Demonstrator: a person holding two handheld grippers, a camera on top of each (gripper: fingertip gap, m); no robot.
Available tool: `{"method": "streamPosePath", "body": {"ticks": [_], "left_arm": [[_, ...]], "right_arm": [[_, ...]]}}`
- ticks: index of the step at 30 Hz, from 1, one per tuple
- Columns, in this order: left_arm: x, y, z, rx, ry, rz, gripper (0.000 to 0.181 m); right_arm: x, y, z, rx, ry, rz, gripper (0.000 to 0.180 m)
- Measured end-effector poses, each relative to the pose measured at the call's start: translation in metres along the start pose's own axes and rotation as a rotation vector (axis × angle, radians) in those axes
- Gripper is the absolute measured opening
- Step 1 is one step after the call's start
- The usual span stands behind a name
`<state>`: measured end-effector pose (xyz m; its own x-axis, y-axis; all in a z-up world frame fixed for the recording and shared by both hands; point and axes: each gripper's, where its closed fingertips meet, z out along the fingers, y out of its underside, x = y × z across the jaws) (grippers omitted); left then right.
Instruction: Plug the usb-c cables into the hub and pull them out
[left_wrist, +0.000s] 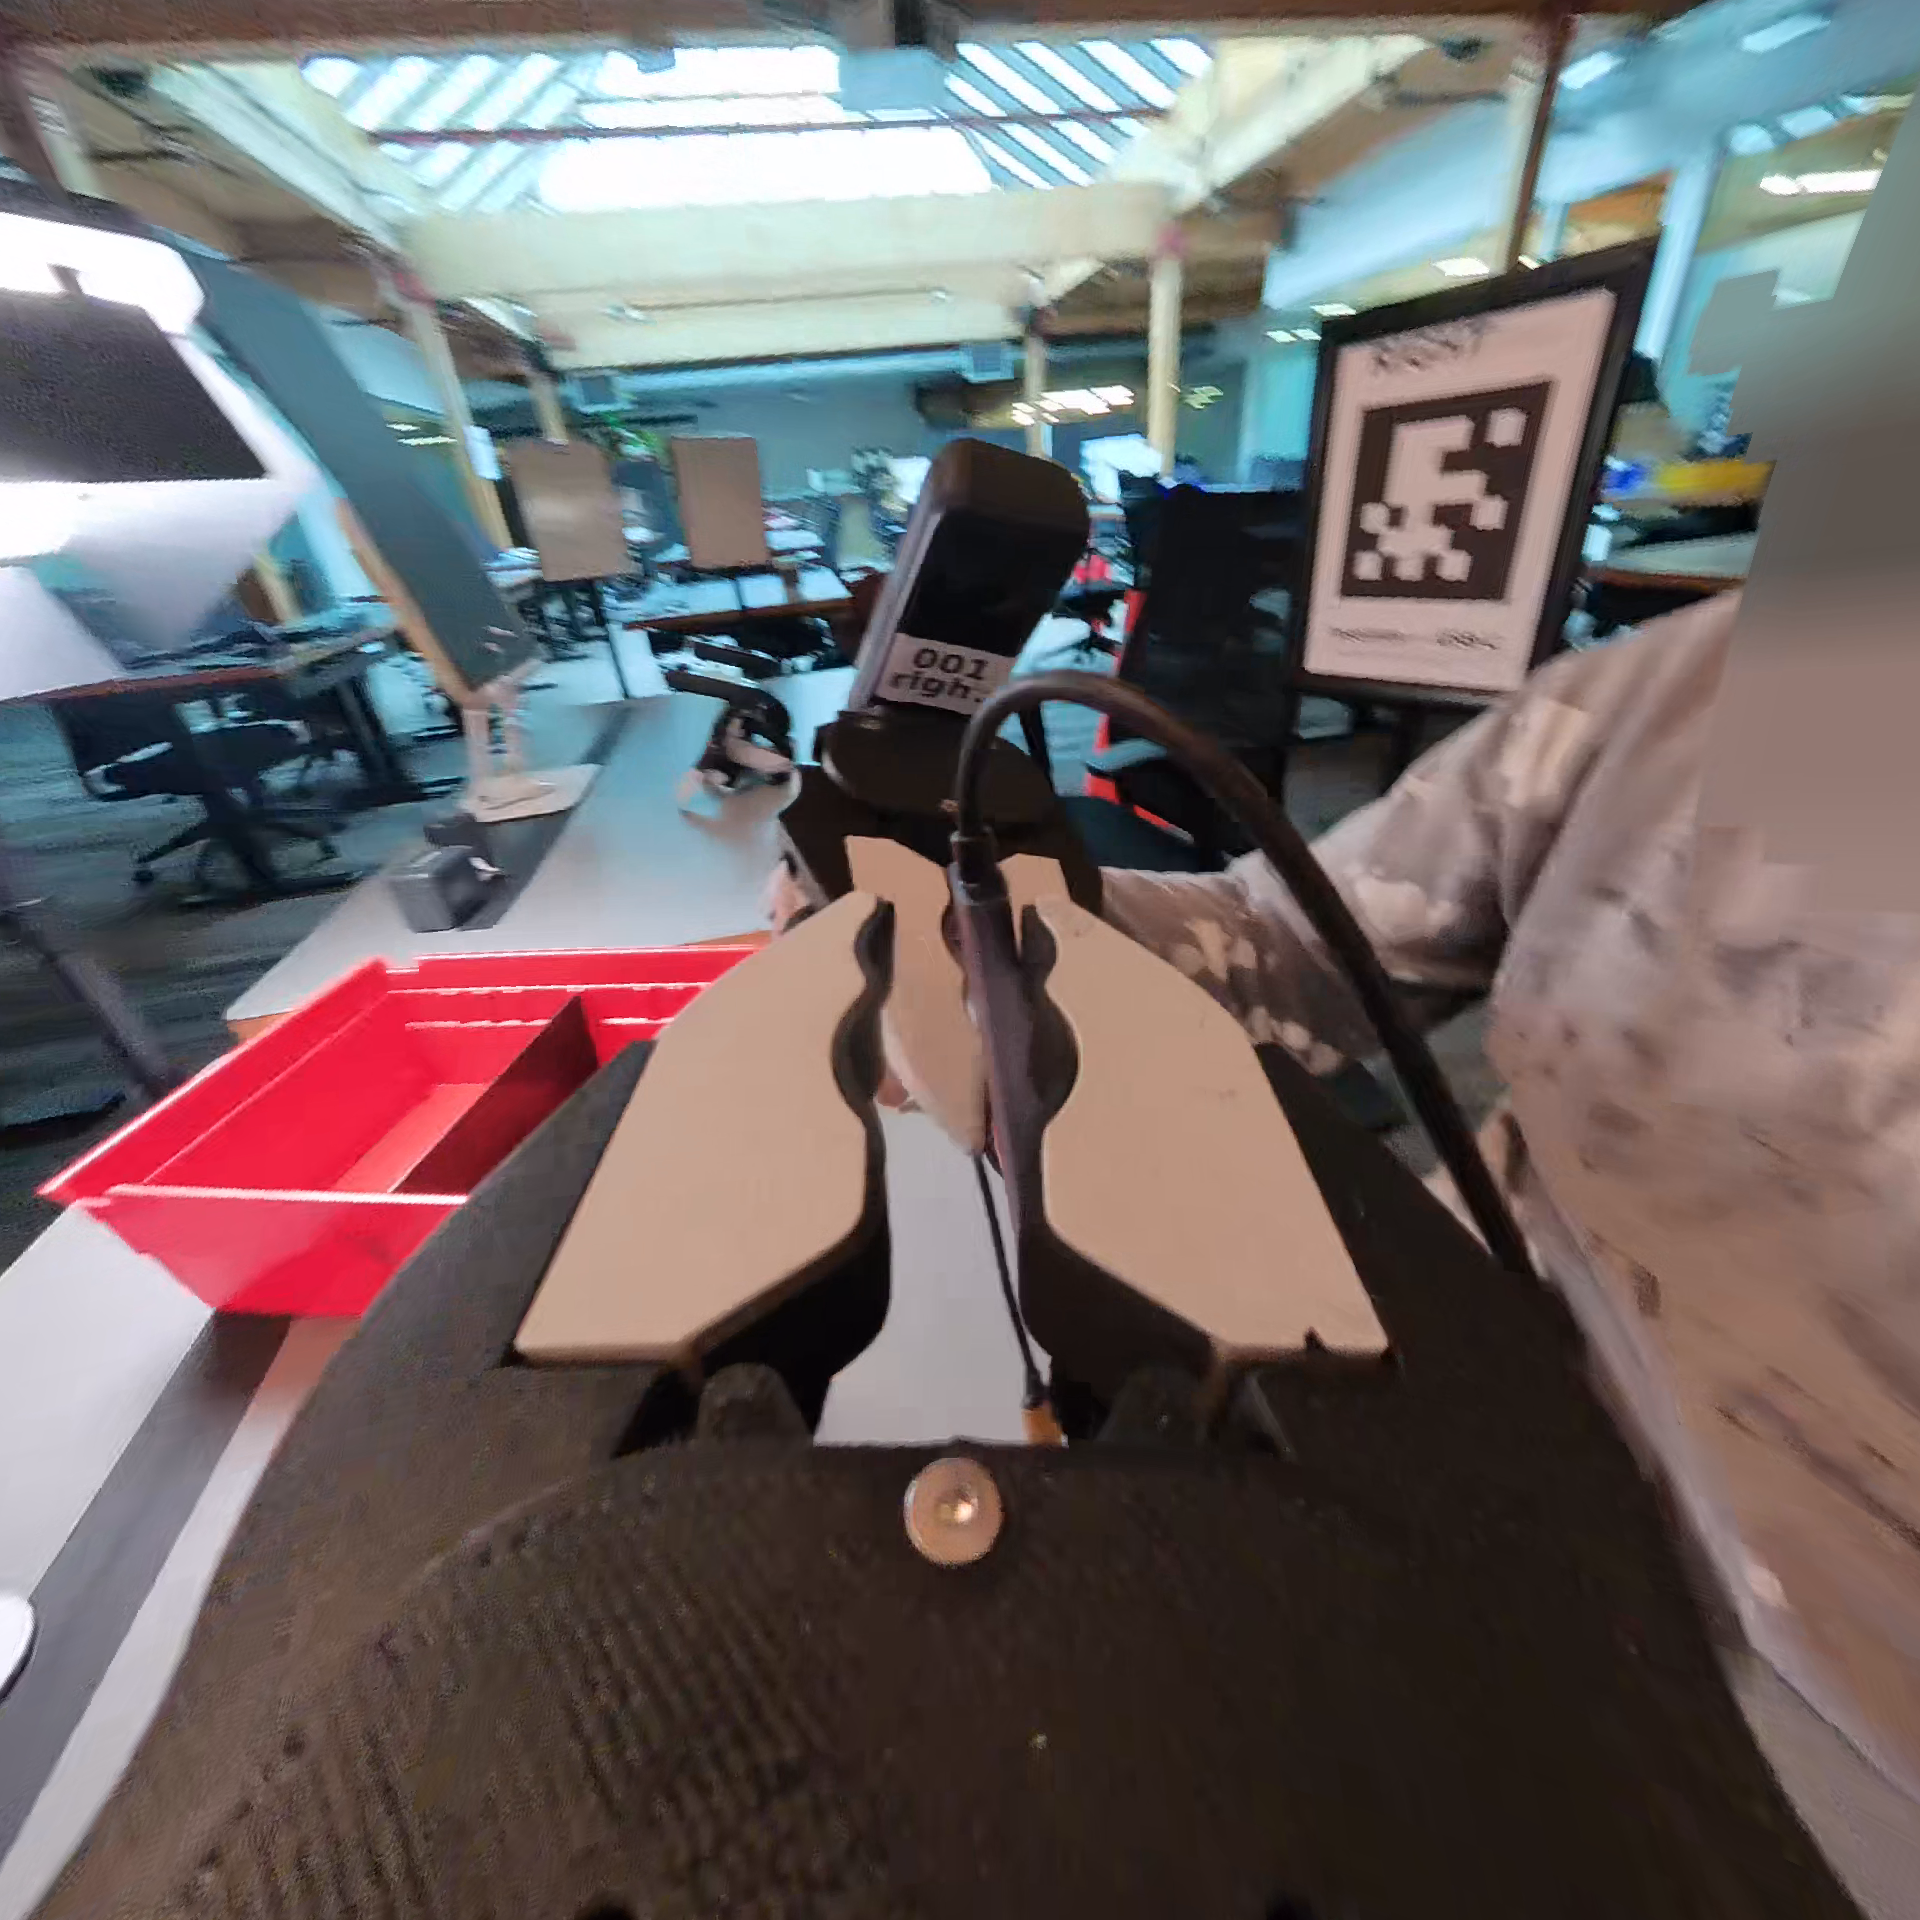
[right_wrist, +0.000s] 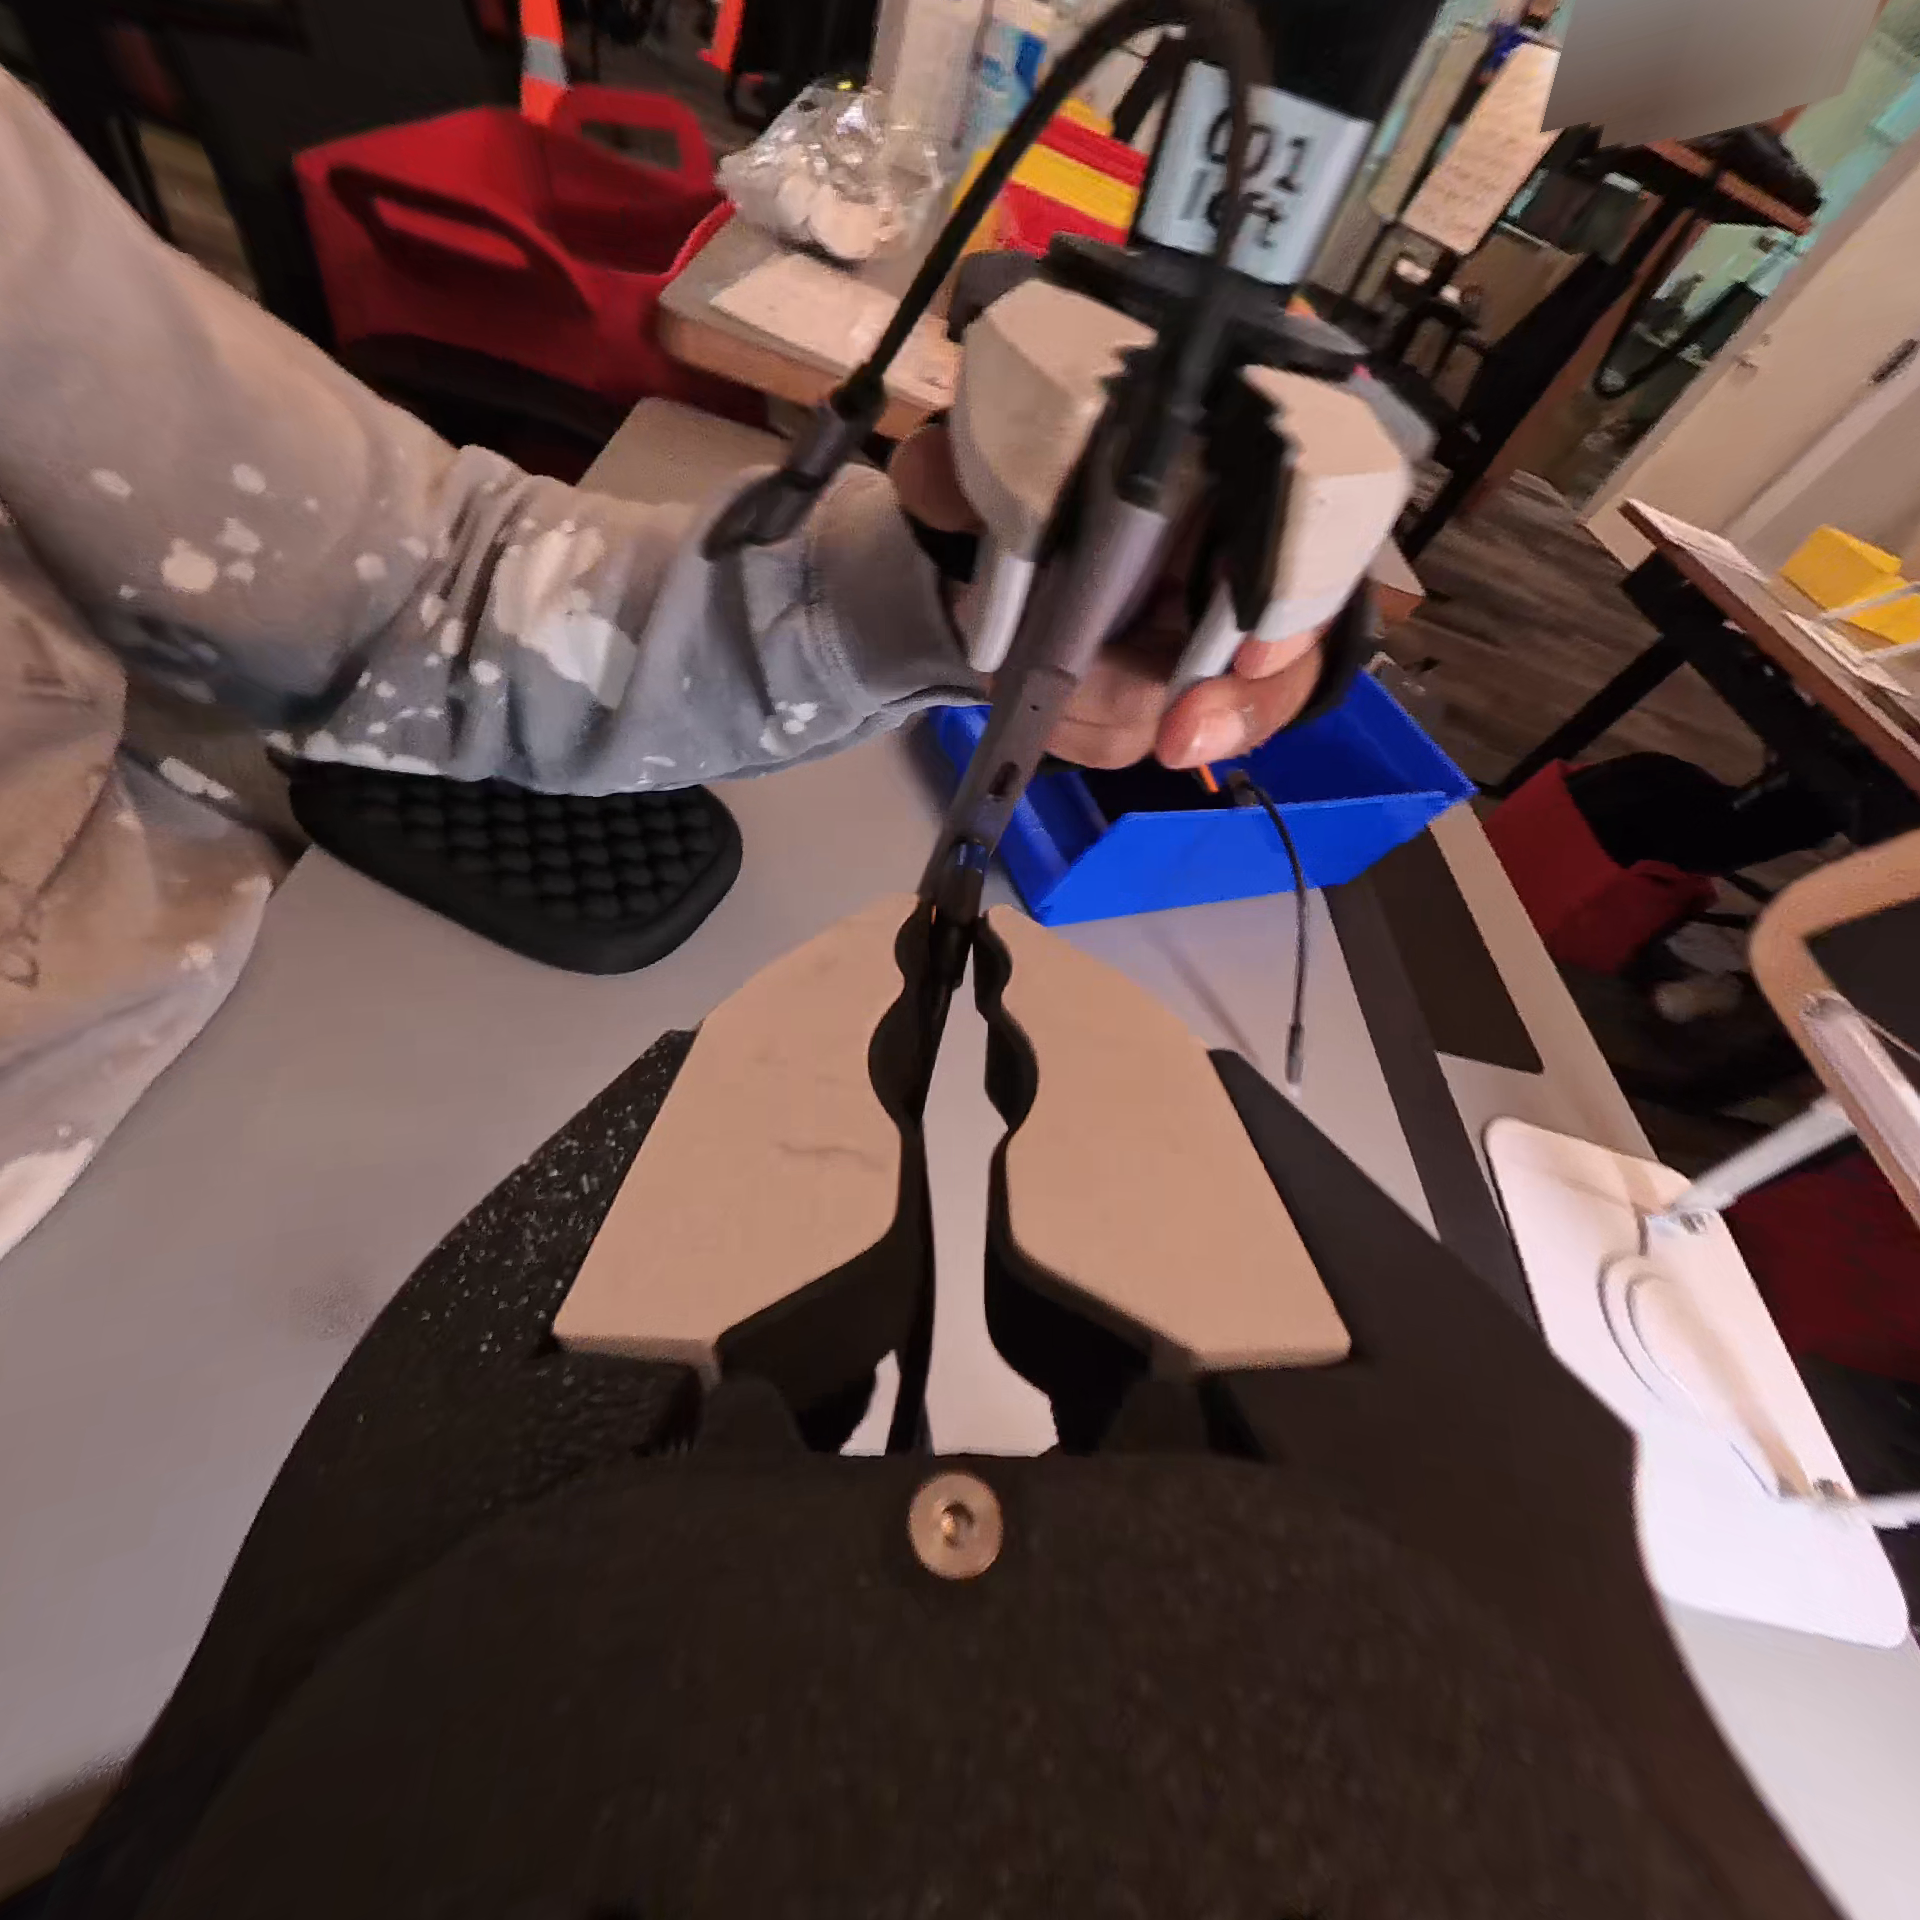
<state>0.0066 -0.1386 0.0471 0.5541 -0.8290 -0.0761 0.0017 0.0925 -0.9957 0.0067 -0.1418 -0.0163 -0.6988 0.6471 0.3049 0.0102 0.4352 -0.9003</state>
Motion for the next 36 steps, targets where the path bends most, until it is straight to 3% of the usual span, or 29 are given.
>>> {"method": "streamPosePath", "body": {"ticks": [3, 10, 16, 36], "left_arm": [[-0.008, 0.006, 0.002, -0.03, -0.047, -0.023, 0.03], [-0.025, 0.03, 0.017, -0.186, -0.198, 0.059, 0.016], [-0.028, 0.027, 0.017, -0.209, -0.263, 0.122, 0.011], [-0.021, 0.025, 0.023, -0.147, -0.207, 0.061, 0.011]], "right_arm": [[0.017, 0.002, -0.01, -0.003, 0.092, 0.028, 0.007], [0.034, 0.002, -0.017, -0.027, 0.198, 0.07, 0.006], [0.038, -0.001, -0.017, -0.013, 0.232, 0.085, 0.008], [0.031, -0.007, -0.021, 0.005, 0.221, 0.055, 0.007]]}}
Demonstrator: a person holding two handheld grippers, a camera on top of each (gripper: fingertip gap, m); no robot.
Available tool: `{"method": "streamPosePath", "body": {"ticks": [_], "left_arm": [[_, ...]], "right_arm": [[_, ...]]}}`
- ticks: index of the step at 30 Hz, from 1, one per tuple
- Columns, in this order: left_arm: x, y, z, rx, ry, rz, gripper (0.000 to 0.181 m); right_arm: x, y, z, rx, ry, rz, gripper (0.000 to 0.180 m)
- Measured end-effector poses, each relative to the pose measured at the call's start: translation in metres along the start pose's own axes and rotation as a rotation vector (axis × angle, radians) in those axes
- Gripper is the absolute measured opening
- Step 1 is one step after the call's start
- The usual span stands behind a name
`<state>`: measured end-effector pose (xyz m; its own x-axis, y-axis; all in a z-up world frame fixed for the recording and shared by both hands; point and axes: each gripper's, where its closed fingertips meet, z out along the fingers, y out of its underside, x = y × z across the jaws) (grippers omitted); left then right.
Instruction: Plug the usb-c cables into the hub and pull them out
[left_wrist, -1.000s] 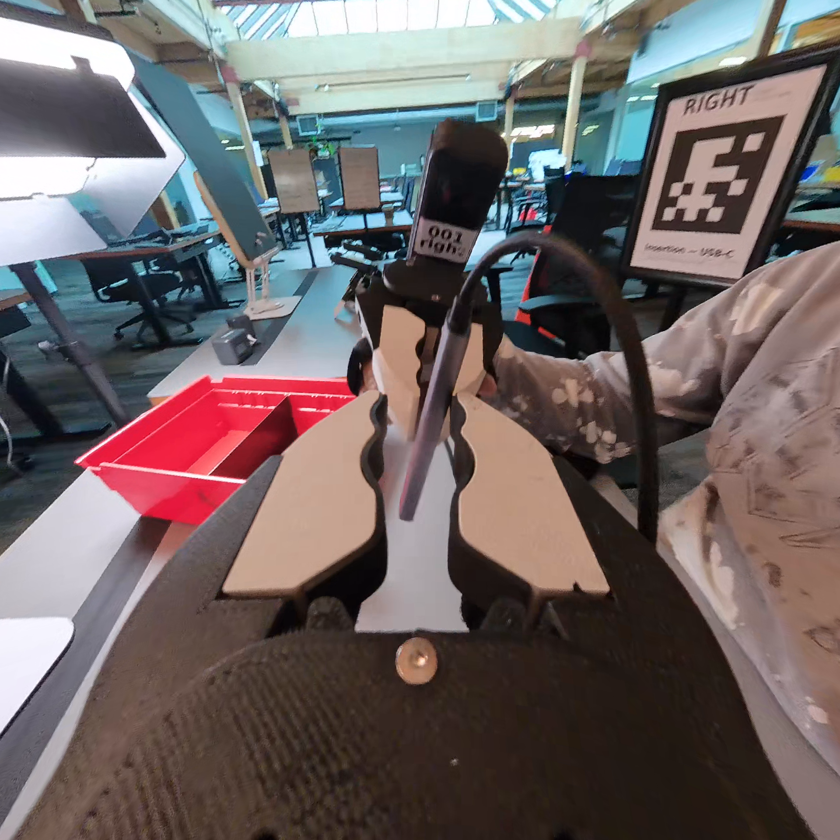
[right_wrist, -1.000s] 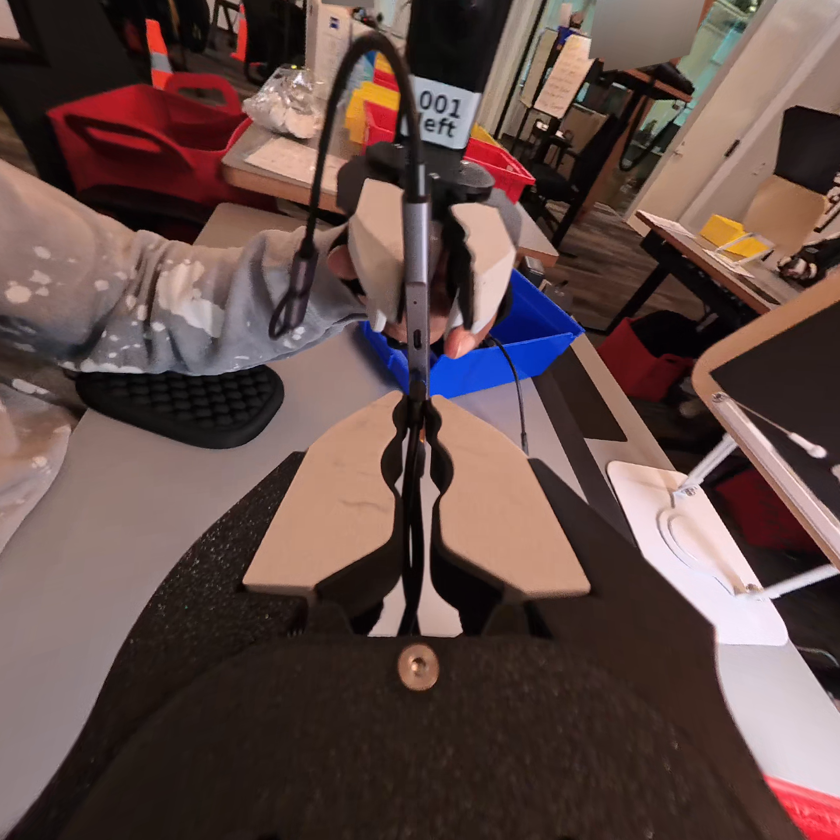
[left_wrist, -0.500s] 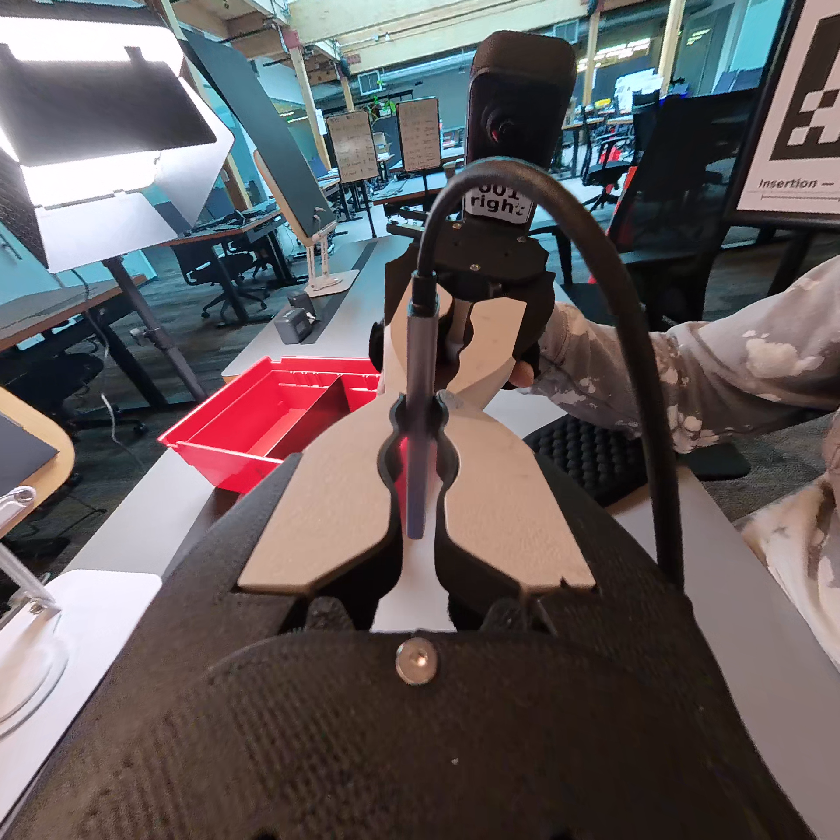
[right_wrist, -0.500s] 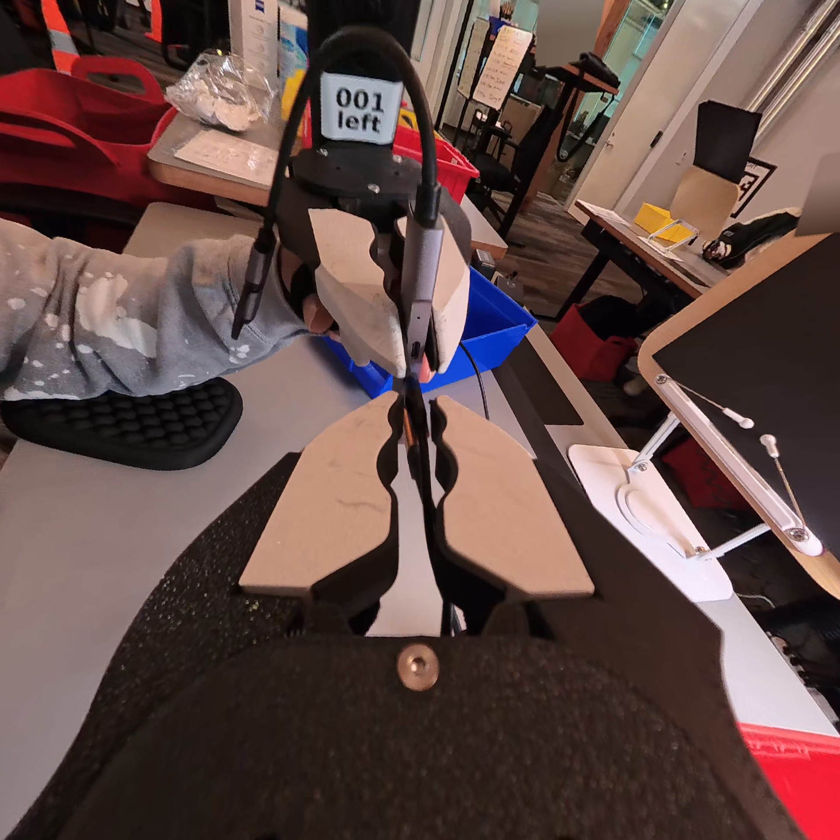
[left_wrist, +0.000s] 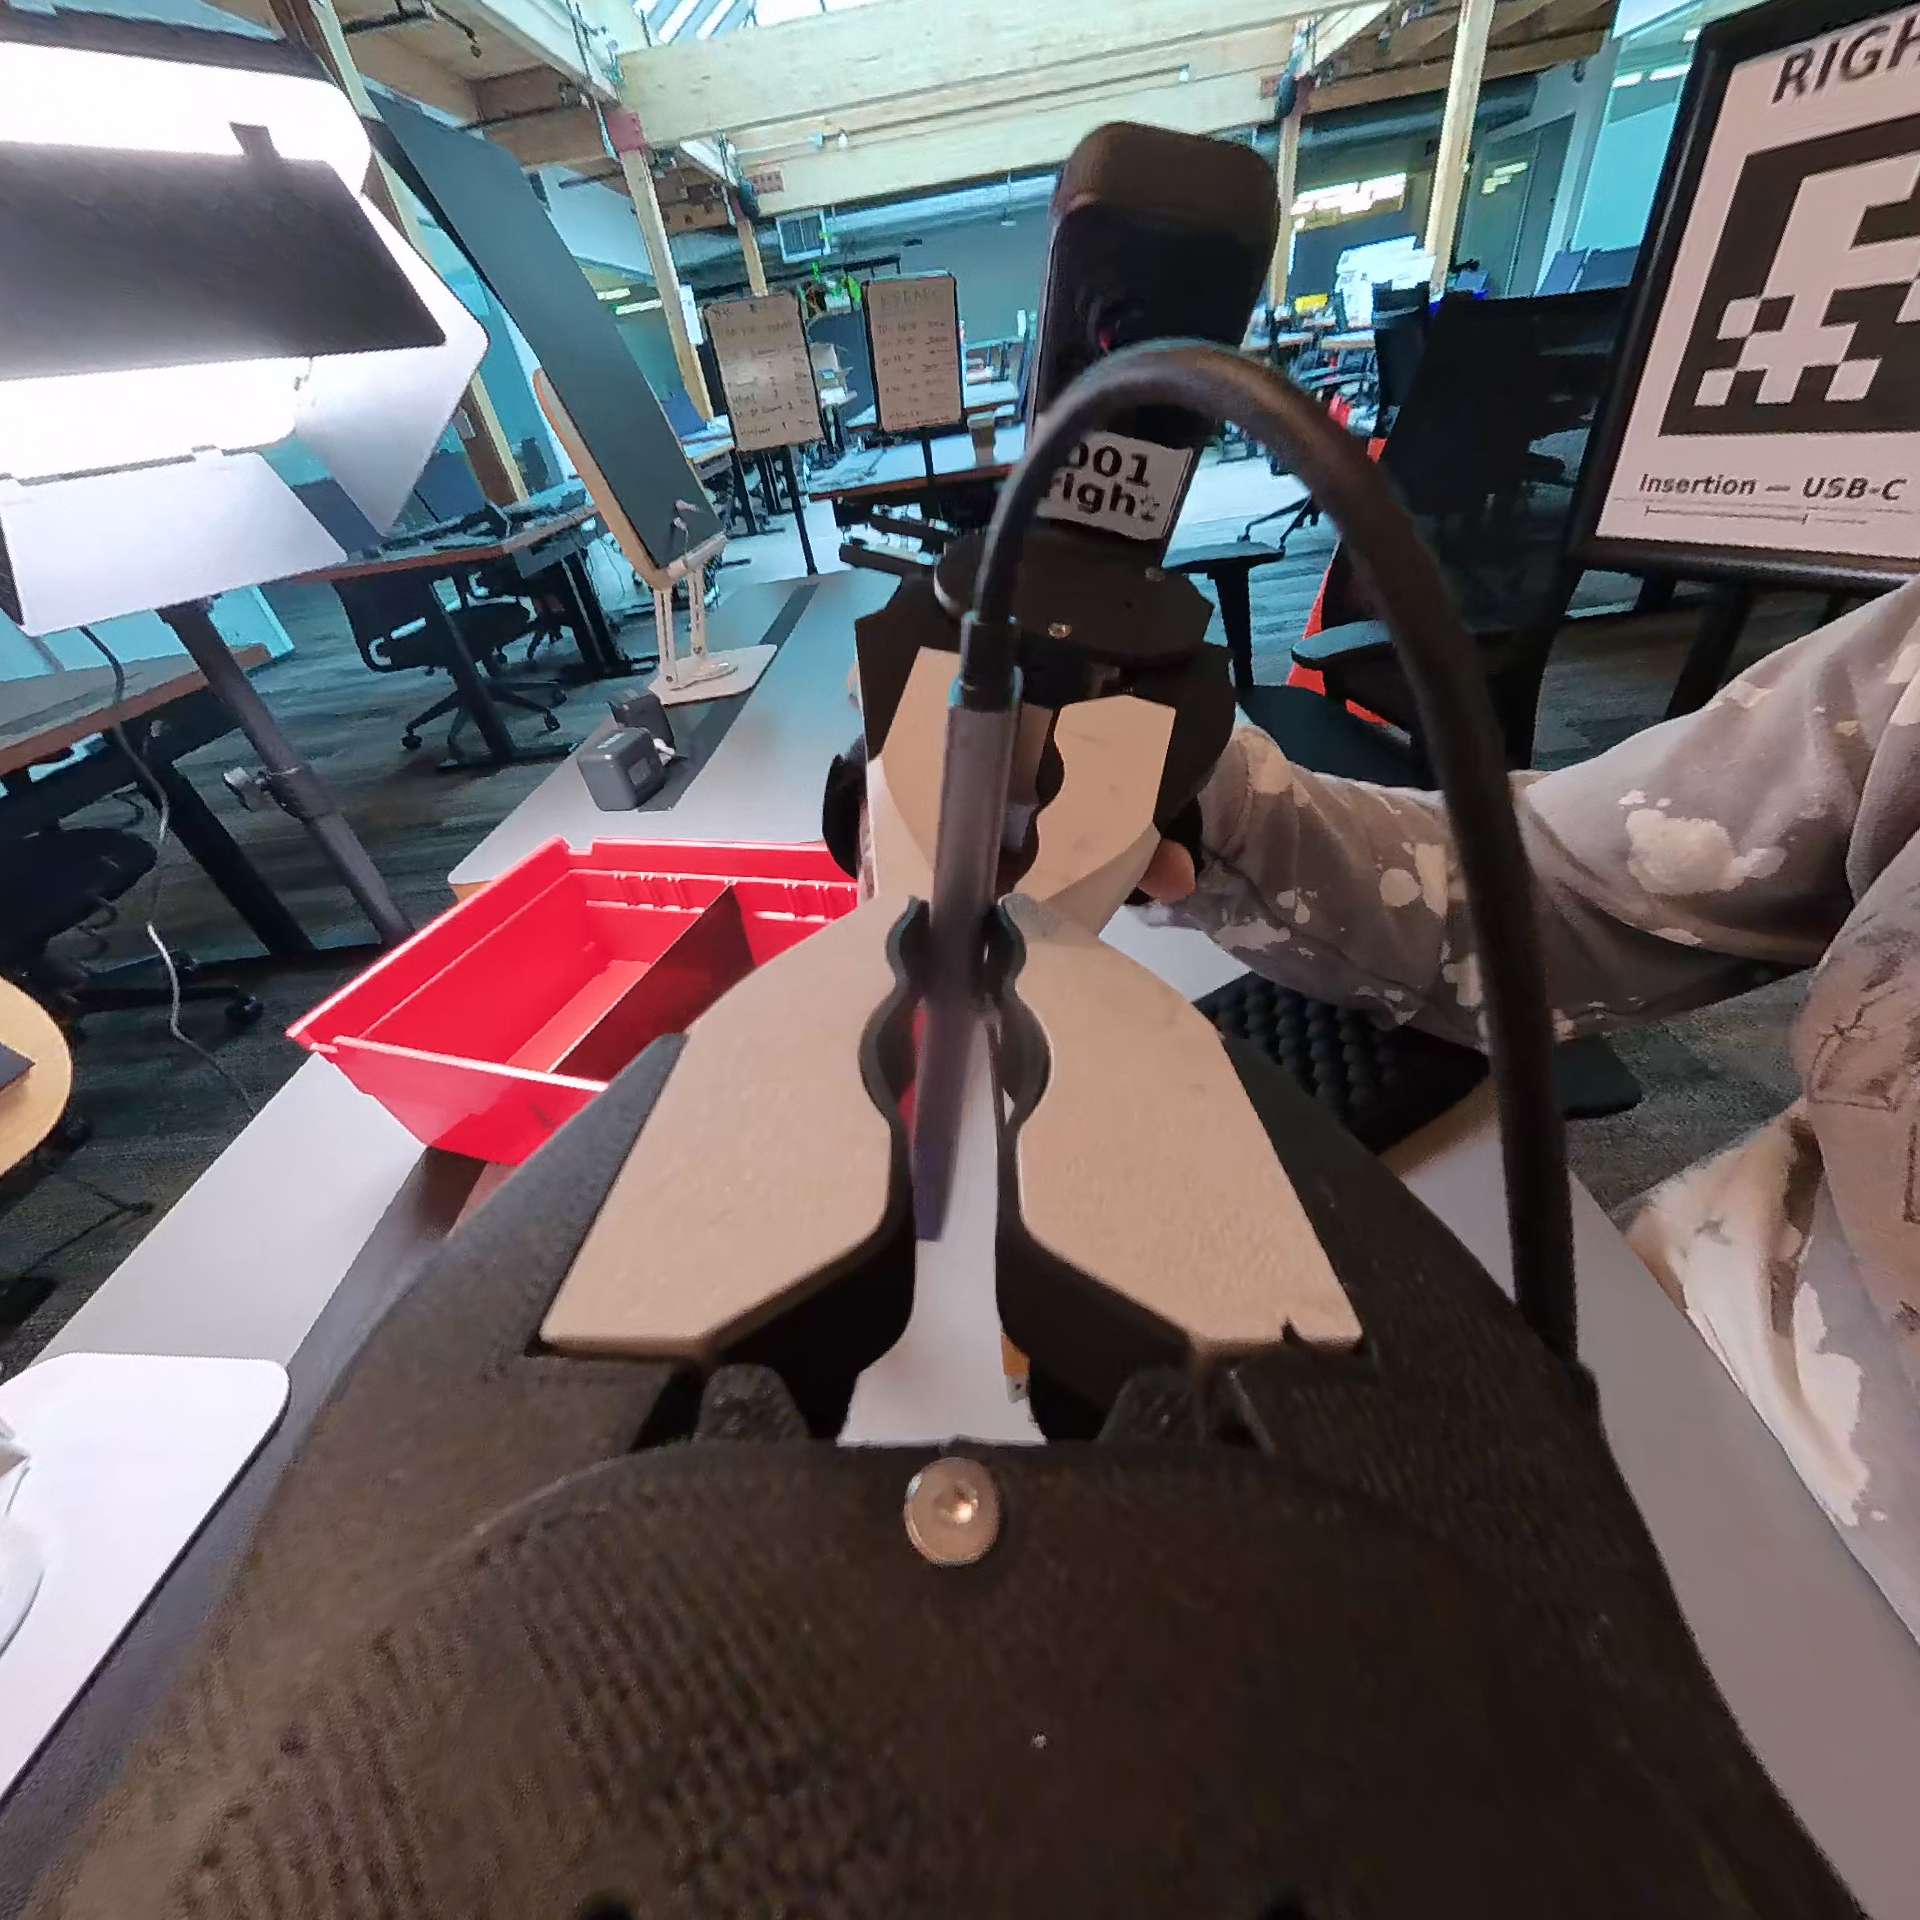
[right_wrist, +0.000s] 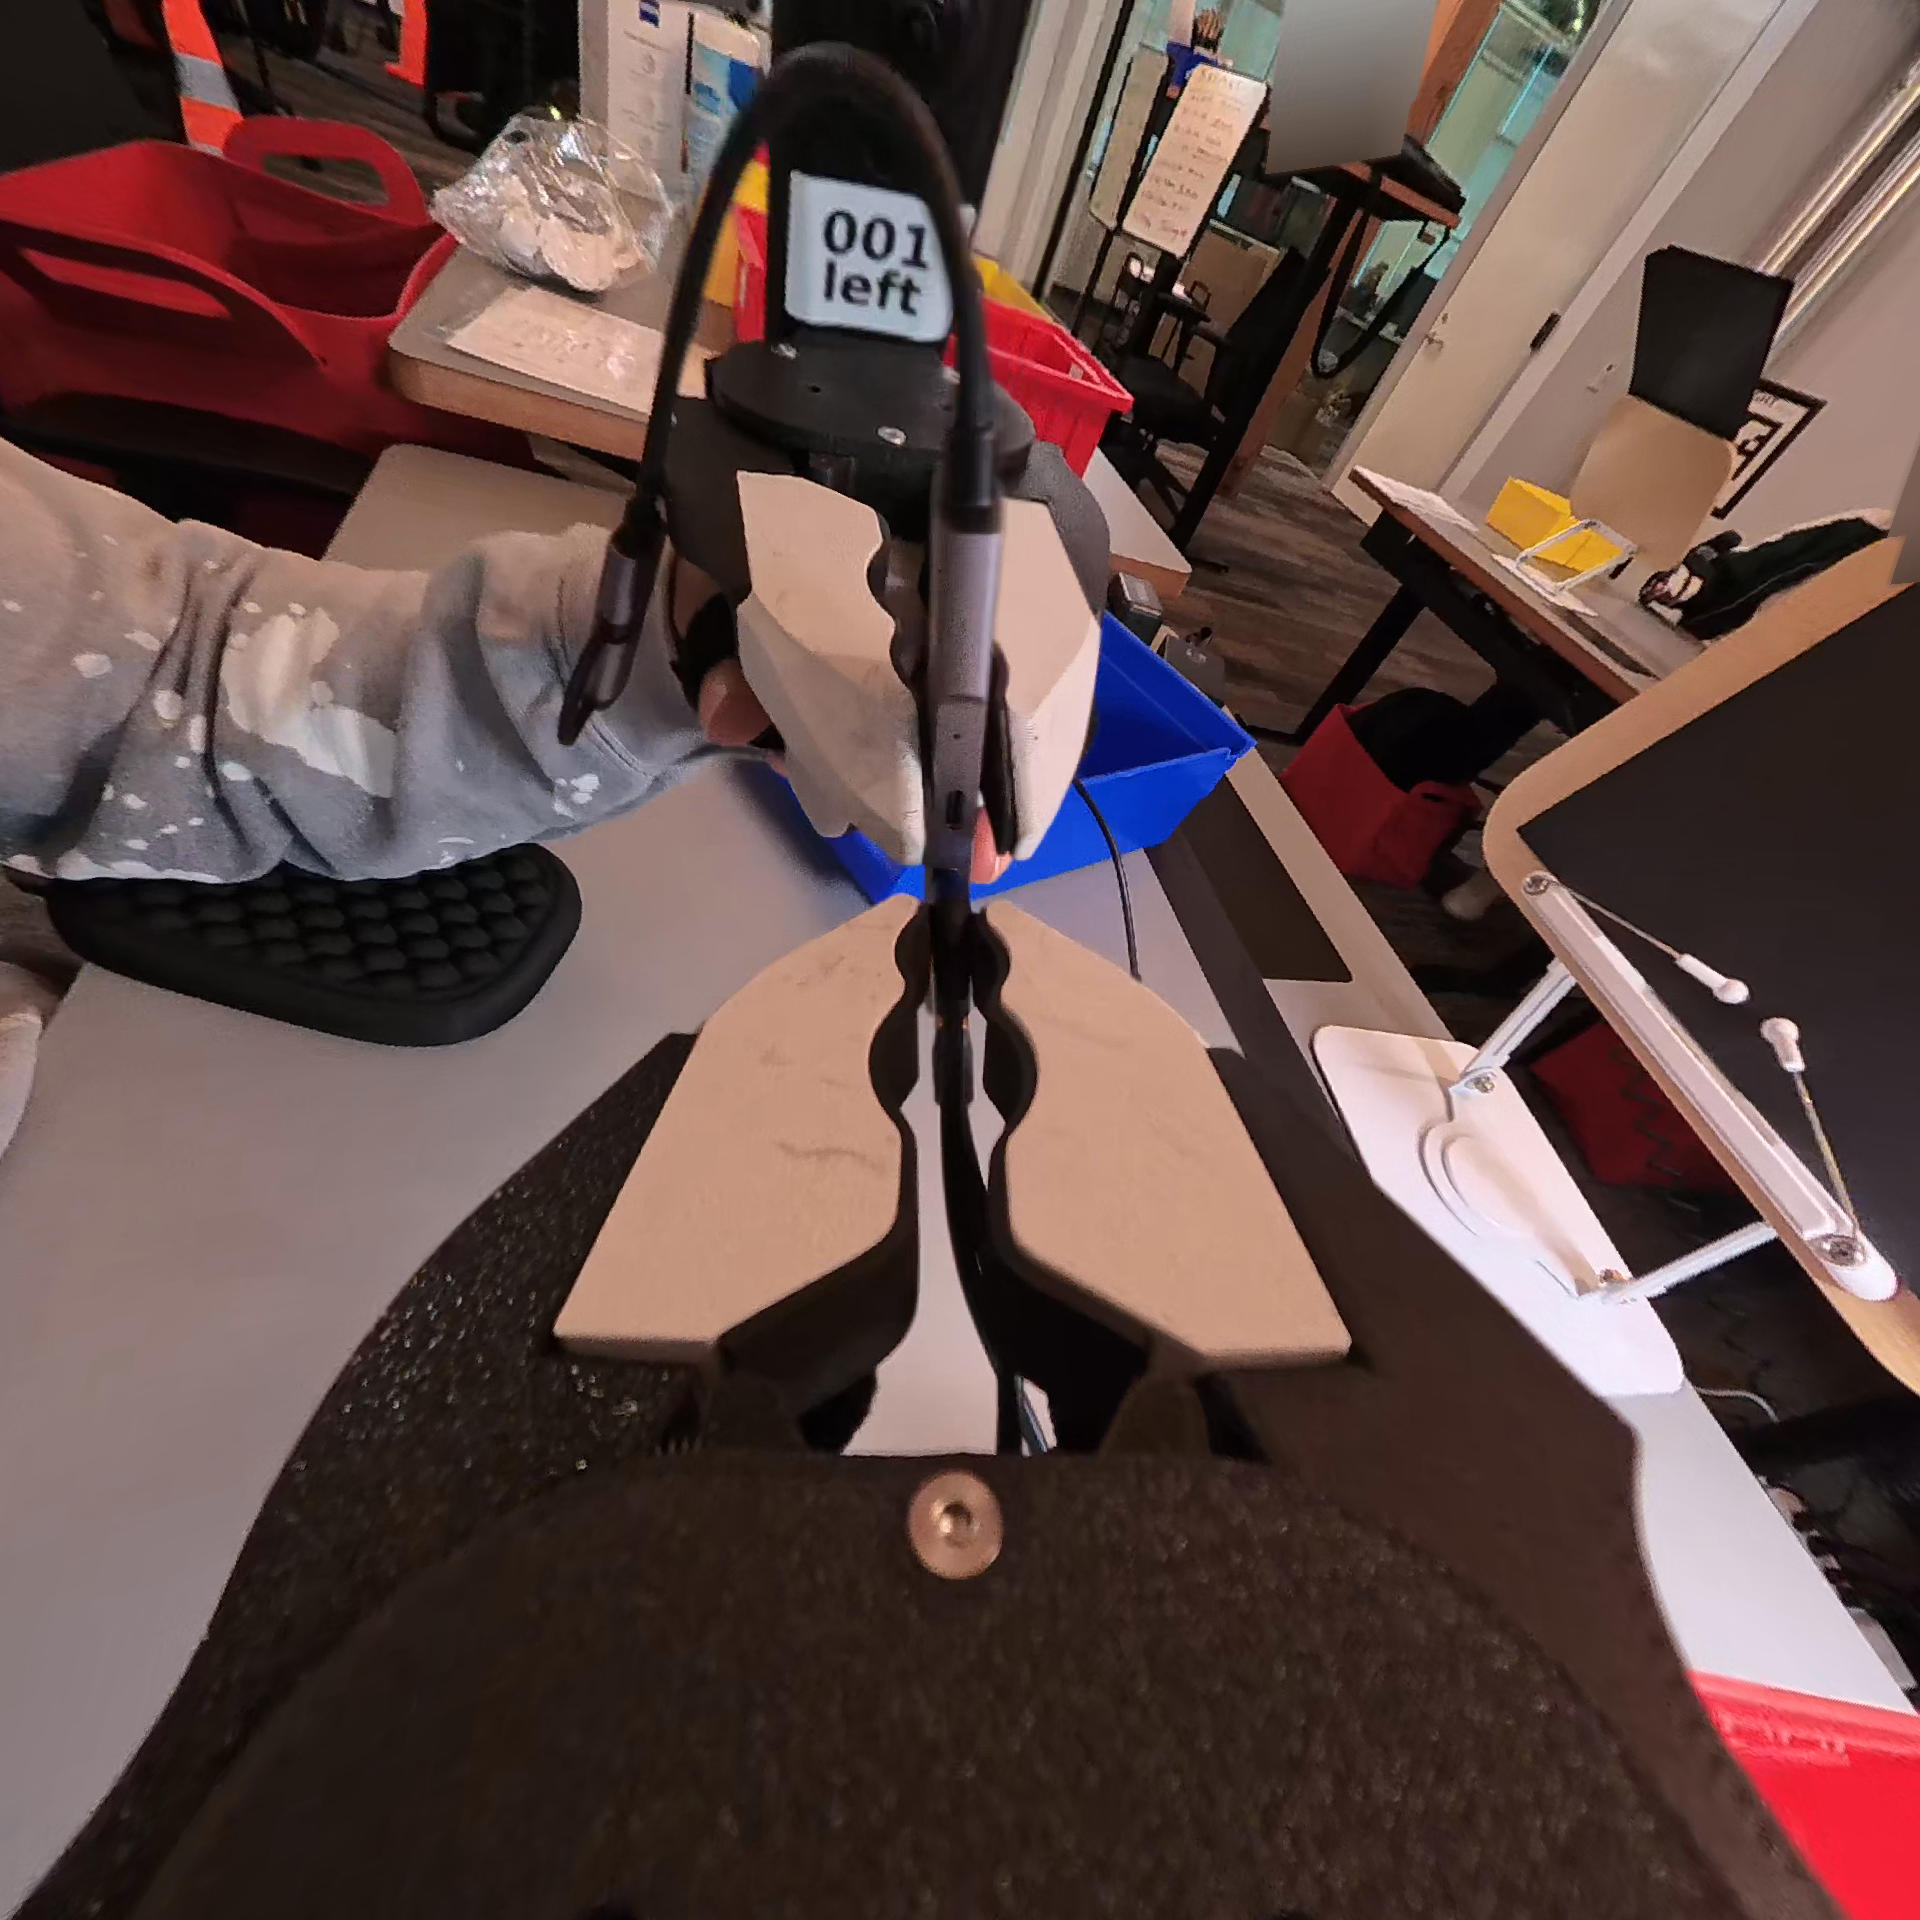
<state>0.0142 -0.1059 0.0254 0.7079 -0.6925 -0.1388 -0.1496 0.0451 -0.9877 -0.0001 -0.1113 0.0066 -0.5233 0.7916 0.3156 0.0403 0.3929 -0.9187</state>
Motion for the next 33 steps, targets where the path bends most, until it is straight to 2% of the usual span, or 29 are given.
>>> {"method": "streamPosePath", "body": {"ticks": [14, 23, 33], "left_arm": [[0.0, 0.011, 0.002, -0.094, -0.031, 0.07, 0.011], [-0.003, 0.001, -0.003, -0.017, -0.016, 0.001, 0.01], [0.005, -0.001, 0.0, 0.009, 0.032, -0.019, 0.01]], "right_arm": [[-0.003, 0.003, 0.0, -0.022, -0.017, 0.013, 0.007], [0.006, -0.005, -0.012, 0.03, 0.011, 0.031, 0.015], [-0.005, -0.007, -0.005, 0.032, -0.029, 0.015, 0.007]]}}
